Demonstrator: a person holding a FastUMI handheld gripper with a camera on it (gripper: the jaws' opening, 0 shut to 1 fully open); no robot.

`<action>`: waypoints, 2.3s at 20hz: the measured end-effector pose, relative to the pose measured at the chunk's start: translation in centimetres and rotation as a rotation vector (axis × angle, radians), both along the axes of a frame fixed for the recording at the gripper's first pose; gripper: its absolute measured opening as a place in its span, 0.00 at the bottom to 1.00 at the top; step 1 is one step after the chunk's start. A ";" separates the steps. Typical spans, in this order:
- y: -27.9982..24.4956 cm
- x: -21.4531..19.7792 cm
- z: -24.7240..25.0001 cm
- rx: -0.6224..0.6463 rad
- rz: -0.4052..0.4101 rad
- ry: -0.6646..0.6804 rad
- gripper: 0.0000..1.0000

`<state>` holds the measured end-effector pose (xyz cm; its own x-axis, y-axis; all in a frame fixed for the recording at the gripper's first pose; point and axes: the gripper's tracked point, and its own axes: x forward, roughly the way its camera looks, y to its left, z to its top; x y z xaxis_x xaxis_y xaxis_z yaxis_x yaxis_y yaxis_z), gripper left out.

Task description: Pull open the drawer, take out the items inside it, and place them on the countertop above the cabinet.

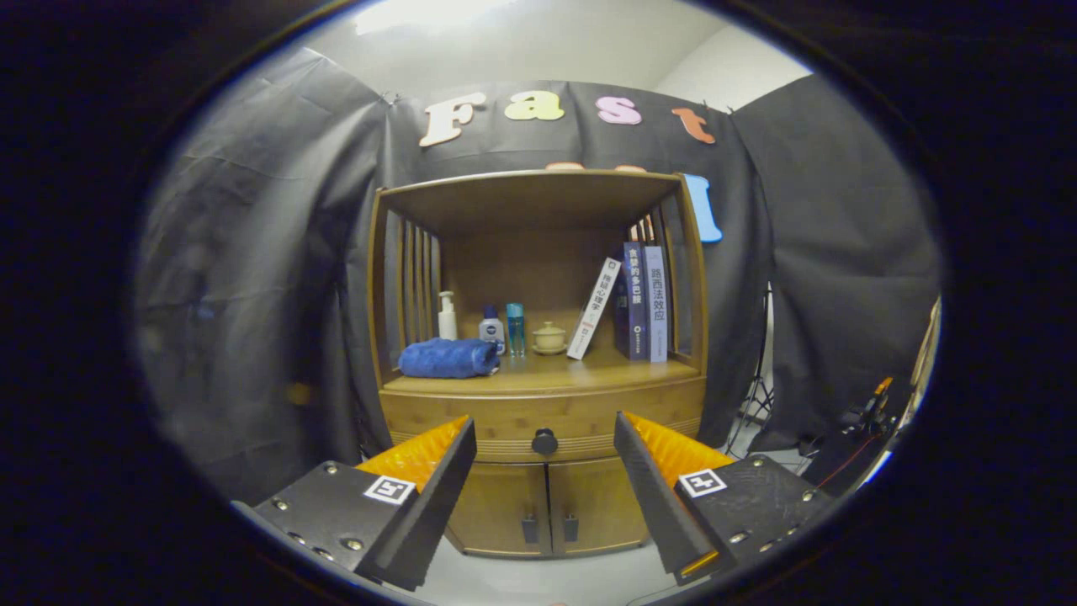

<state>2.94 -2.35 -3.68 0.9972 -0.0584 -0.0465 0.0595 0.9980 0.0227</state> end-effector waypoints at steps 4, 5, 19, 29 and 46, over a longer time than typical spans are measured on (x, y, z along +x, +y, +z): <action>-0.4 2.6 -3.3 0.027 -0.016 0.041 0.98; -0.4 3.4 -4.2 0.034 -0.015 0.052 0.98; -0.7 15.5 -12.7 0.018 0.011 0.105 0.98; 0.0 20.9 -16.1 -0.081 0.006 0.140 0.42; 0.3 20.6 -15.6 -0.021 0.018 0.110 0.30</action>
